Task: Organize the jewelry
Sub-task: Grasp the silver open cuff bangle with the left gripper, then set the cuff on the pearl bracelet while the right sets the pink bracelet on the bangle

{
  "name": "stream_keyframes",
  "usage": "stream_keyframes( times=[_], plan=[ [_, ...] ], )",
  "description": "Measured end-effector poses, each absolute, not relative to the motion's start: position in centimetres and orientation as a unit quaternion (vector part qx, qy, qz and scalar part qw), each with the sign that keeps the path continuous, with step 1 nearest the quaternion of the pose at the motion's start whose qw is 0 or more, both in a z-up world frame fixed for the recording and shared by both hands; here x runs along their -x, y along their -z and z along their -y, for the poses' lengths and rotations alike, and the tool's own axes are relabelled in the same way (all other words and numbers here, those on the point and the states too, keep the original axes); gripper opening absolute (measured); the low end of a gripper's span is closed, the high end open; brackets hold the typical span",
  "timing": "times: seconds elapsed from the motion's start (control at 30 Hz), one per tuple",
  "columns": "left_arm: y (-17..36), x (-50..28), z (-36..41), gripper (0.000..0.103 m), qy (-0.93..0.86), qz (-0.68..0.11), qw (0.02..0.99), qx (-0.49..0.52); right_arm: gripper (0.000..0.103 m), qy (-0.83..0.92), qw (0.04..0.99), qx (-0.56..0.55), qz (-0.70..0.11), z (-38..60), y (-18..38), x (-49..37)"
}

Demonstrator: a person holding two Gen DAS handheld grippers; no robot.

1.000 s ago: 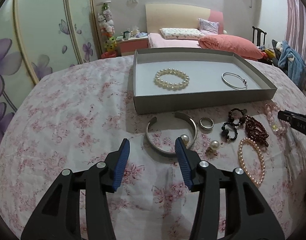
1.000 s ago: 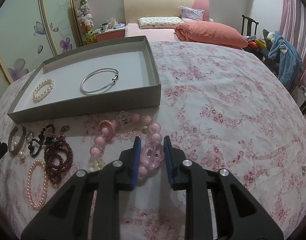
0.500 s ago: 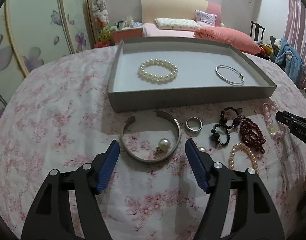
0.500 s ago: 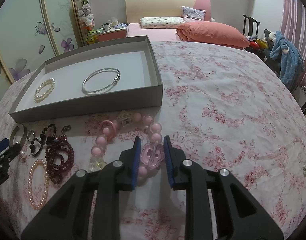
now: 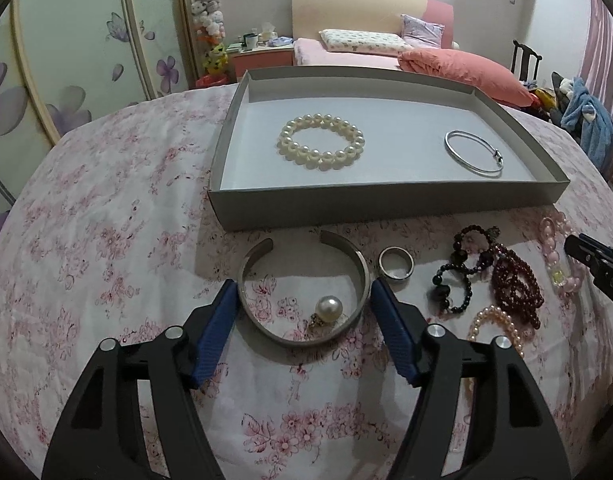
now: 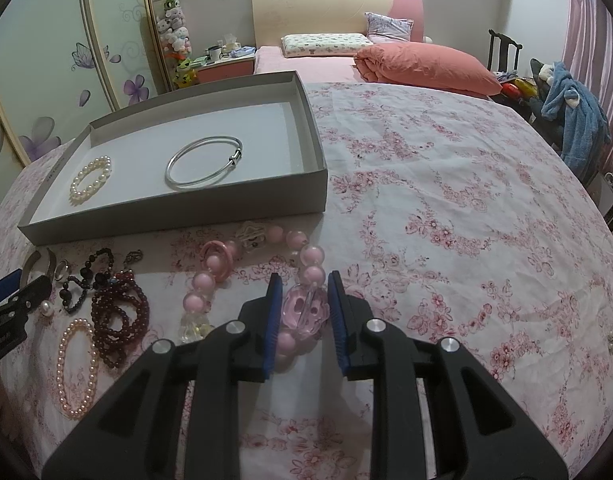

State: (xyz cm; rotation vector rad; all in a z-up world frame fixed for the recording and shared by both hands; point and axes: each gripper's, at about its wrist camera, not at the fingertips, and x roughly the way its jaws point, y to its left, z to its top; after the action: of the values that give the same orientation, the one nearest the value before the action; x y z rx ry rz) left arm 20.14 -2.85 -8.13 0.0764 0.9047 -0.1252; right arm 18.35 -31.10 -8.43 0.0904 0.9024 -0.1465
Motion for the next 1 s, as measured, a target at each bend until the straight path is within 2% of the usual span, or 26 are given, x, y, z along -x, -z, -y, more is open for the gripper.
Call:
stream_keyframes(
  times=[0.27, 0.73, 1.0],
  plan=[
    [7.6, -20.1, 2.2, 0.066, 0.058, -0.429, 0.901, -0.023, 0.023, 0.058, 0.901, -0.065, -0.426, 31.4, 8.1, -18.2],
    [4.3, -16.7, 1.1, 0.066, 0.05, -0.335, 0.941, -0.019, 0.023, -0.018, 0.936, -0.092, -0.34, 28.6, 3.7, -15.5],
    [3.2, -15.0, 1.5, 0.066, 0.046, -0.294, 0.954, -0.03, 0.023, -0.04, 0.941, -0.088, -0.324, 26.6, 2.5, -14.2]
  ],
)
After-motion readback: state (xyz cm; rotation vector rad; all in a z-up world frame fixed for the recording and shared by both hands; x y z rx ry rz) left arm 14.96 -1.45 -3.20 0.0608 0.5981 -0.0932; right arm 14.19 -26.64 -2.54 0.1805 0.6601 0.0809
